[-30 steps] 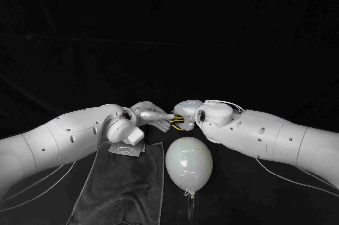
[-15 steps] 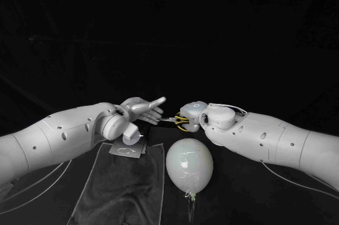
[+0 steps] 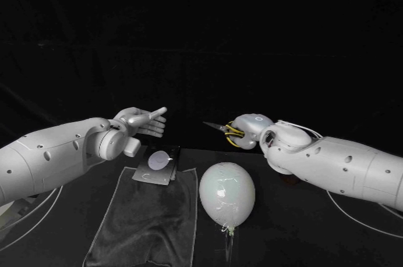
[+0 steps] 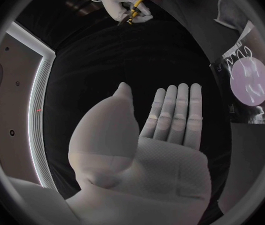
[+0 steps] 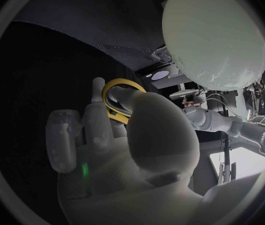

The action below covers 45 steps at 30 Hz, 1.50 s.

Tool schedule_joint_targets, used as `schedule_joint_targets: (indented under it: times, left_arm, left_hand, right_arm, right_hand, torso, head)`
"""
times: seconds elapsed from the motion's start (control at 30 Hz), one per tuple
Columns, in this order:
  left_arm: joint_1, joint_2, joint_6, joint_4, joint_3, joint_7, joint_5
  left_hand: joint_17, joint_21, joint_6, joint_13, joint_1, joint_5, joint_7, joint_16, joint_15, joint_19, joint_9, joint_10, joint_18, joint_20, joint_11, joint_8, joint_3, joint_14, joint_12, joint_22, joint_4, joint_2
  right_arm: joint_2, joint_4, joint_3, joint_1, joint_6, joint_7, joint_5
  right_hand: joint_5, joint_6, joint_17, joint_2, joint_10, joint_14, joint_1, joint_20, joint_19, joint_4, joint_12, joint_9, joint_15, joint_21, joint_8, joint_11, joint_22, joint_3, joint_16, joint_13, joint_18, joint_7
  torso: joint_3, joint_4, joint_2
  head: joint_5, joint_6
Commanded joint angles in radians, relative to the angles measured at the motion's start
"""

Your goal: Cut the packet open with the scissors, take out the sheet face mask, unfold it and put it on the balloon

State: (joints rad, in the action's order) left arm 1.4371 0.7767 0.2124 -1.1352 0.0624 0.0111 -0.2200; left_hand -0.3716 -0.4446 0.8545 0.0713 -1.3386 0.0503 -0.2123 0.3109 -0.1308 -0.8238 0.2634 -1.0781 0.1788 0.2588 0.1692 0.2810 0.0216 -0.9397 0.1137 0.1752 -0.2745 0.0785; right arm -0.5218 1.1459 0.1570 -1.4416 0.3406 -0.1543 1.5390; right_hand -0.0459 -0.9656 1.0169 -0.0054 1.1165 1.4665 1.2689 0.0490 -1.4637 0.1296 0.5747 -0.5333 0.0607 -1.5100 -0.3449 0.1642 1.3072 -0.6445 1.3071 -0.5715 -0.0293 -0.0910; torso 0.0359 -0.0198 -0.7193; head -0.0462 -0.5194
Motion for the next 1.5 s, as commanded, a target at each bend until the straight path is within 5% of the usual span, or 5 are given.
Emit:
schedule_joint_targets:
  times: [0.03, 0.47, 0.97, 1.27, 1.5]
  left_arm:
    - [0.002, 0.022, 0.015, -0.025, -0.001, 0.077, -0.02]
    - [-0.044, 0.132, 0.046, -0.108, 0.012, 0.12, -0.231]
    - [-0.105, 0.141, 0.079, -0.065, 0.027, -0.026, -0.45]
    - [-0.111, 0.117, 0.137, -0.055, 0.029, -0.16, -0.606]
    - [-0.112, 0.089, 0.105, -0.043, 0.029, -0.288, -0.676]
  left_hand:
    - [-0.008, -0.017, 0.012, 0.0, -0.117, -0.001, 0.009, 0.019, 0.014, -0.04, 0.002, -0.008, 0.008, -0.017, -0.015, 0.009, -0.027, -0.033, 0.008, 0.004, 0.032, -0.012]
    - [-0.127, -0.226, 0.063, -0.005, -0.285, 0.002, 0.026, 0.231, 0.081, -0.231, -0.012, -0.054, 0.001, -0.122, -0.05, 0.0, -0.121, -0.223, 0.006, 0.11, 0.05, 0.018]
    - [-0.163, -0.206, -0.004, 0.021, -0.123, -0.002, 0.02, 0.247, 0.054, -0.124, -0.024, -0.064, -0.002, -0.09, -0.04, -0.035, 0.013, -0.095, 0.055, 0.109, -0.018, 0.08]
    - [-0.28, -0.282, -0.062, 0.113, -0.074, -0.006, 0.005, 0.455, 0.049, -0.128, 0.047, 0.041, 0.001, -0.083, -0.029, 0.102, 0.109, -0.066, 0.214, 0.158, -0.021, 0.085]
    - [-0.371, -0.407, -0.141, 0.195, 0.085, -0.001, -0.002, 0.623, 0.055, -0.174, 0.097, 0.132, 0.002, -0.095, -0.025, 0.186, 0.136, -0.113, 0.345, 0.232, -0.024, 0.152]
  right_arm:
    - [-0.037, 0.027, 0.0, 0.0, 0.186, 0.084, -0.18]
    - [-0.198, 0.186, 0.0, 0.0, 0.343, 0.244, -0.606]
    - [-0.28, 0.284, 0.0, 0.001, 0.347, 0.271, -0.712]
    - [-0.293, 0.312, 0.0, 0.001, 0.339, 0.275, -0.716]
    - [-0.3, 0.326, 0.0, 0.002, 0.335, 0.275, -0.715]
  right_hand:
    - [-0.003, 0.0, 0.001, 0.007, 0.33, 0.009, 0.014, -0.004, -0.059, 0.0, 0.099, -0.002, 0.005, 0.002, -0.003, -0.164, 0.213, -0.004, -0.001, 0.001, 0.01, 0.006]
    - [-0.003, 0.008, -0.011, 0.004, 0.304, 0.005, 0.019, -0.004, -0.052, -0.003, 0.013, -0.005, 0.005, 0.01, -0.002, -0.163, 0.206, -0.009, -0.009, 0.079, 0.008, 0.004]
    - [-0.003, 0.009, -0.014, 0.004, 0.297, 0.004, 0.018, -0.003, -0.05, -0.002, 0.007, -0.007, 0.004, 0.013, -0.002, -0.162, 0.204, -0.009, -0.01, 0.078, 0.007, 0.003]
    - [-0.003, 0.009, -0.012, 0.004, 0.296, 0.004, 0.018, -0.003, -0.051, -0.001, 0.006, -0.007, 0.004, 0.012, -0.002, -0.161, 0.205, -0.008, -0.01, 0.078, 0.007, 0.003]
    - [-0.003, 0.009, -0.01, 0.003, 0.296, 0.005, 0.018, -0.003, -0.053, -0.001, 0.005, -0.007, 0.004, 0.01, -0.003, -0.161, 0.207, -0.008, -0.008, 0.078, 0.008, 0.003]
  torso:
    - [-0.0012, 0.0, 0.0]
    - [-0.0023, -0.0018, 0.0]
    - [0.0, -0.0033, 0.0]
    - [-0.0008, -0.0013, -0.002]
    - [0.0002, -0.004, -0.001]
  head:
    - [-0.019, -0.009]
    - [-0.124, -0.053]
    - [-0.186, -0.066]
    - [-0.213, -0.061]
    - [-0.214, -0.063]
